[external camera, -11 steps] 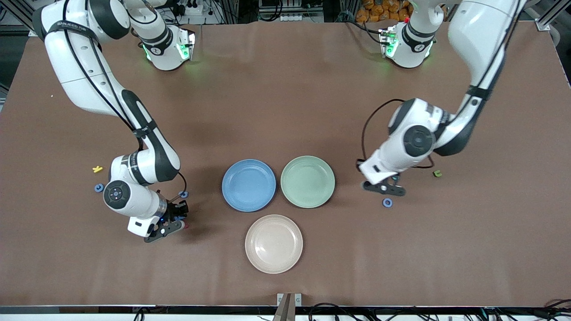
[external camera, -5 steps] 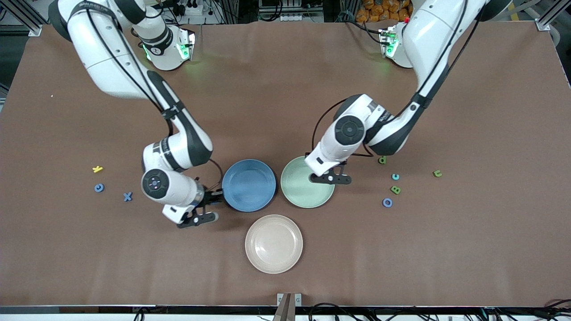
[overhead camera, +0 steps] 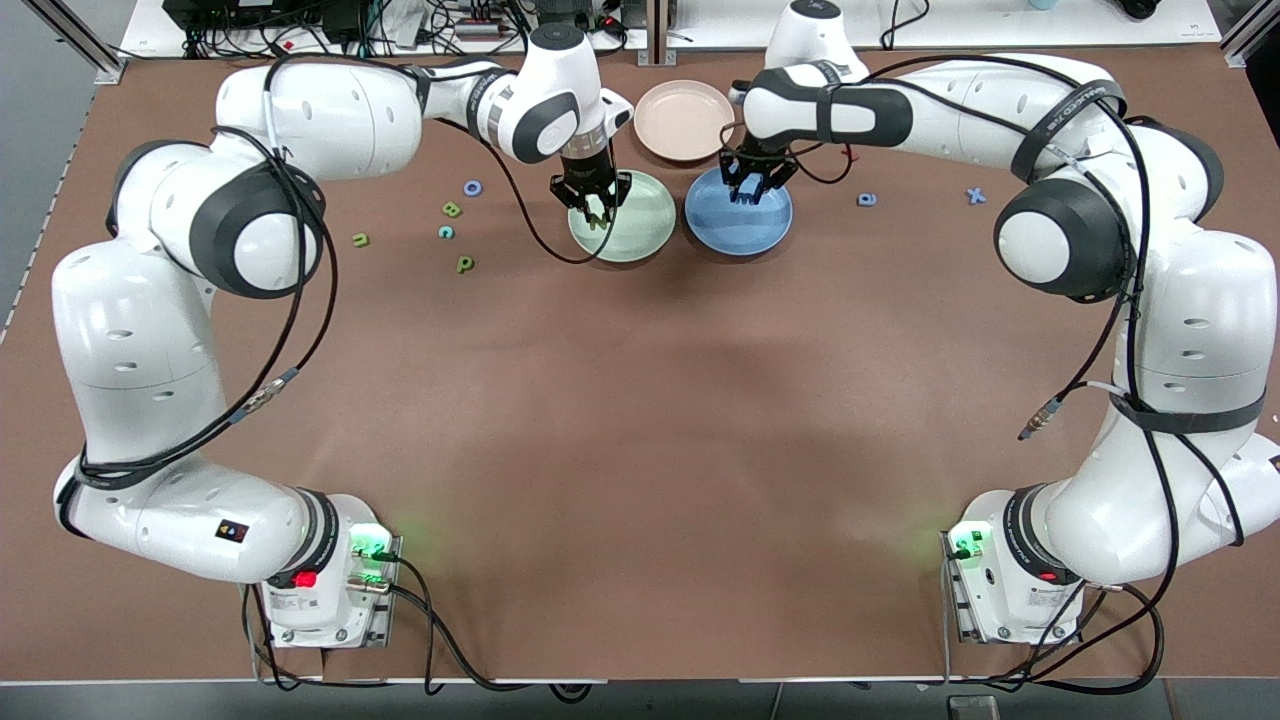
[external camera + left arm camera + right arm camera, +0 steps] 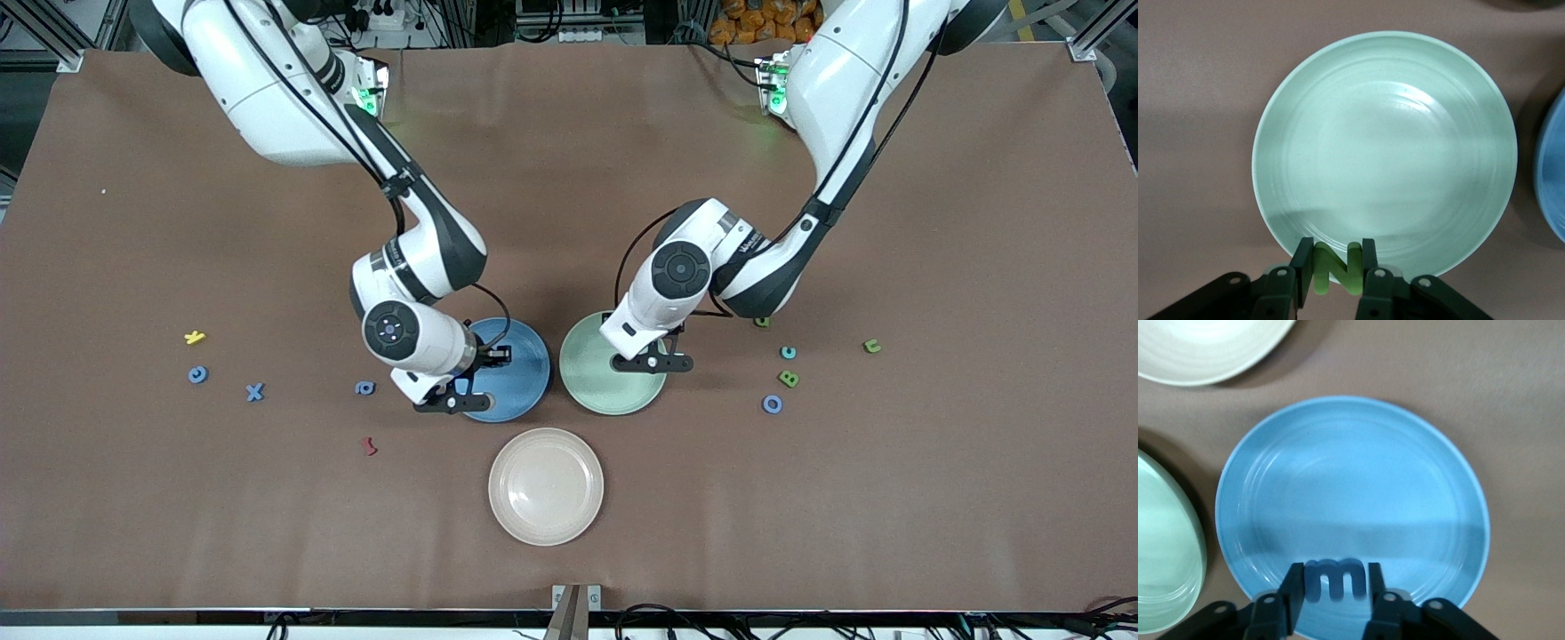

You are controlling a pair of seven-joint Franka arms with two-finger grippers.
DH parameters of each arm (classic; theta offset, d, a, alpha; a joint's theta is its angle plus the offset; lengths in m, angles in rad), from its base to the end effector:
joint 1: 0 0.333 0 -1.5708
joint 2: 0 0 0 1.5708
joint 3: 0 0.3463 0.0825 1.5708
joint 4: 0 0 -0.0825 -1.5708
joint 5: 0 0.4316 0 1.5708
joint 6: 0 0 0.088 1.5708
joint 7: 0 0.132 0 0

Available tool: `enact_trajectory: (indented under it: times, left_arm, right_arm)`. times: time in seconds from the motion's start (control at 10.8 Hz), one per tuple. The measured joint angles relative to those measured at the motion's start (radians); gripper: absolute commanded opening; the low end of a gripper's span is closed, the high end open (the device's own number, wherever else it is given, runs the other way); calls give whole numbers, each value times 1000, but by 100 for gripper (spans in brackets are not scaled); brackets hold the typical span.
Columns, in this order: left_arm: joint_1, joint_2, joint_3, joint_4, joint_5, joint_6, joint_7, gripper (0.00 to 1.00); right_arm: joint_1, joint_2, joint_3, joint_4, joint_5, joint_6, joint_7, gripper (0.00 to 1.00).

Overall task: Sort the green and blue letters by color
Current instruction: 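Drop the m on the blue plate while the left gripper drops N on green, then grasp the blue e with the right gripper while the left gripper grasps green B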

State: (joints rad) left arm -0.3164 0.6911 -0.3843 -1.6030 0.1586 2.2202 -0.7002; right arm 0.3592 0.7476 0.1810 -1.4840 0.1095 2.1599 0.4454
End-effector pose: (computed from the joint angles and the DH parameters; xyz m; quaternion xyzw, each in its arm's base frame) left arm 0.5957 -0.4493 0.2147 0.9982 -0.0102 -0.0455 0.0384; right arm 0.6650 0.3829 0.2015 -0.9938 0.0064 0.0777 0.0790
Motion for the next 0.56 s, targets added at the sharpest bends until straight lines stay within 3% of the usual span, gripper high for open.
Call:
enact_trajectory:
  times: [0.56]
  left_arm:
    - [2,-7,17,14,5,-4,6,100]
  right_arm:
    - [-27,-4,-50,-18,-1,-11,-3,100]
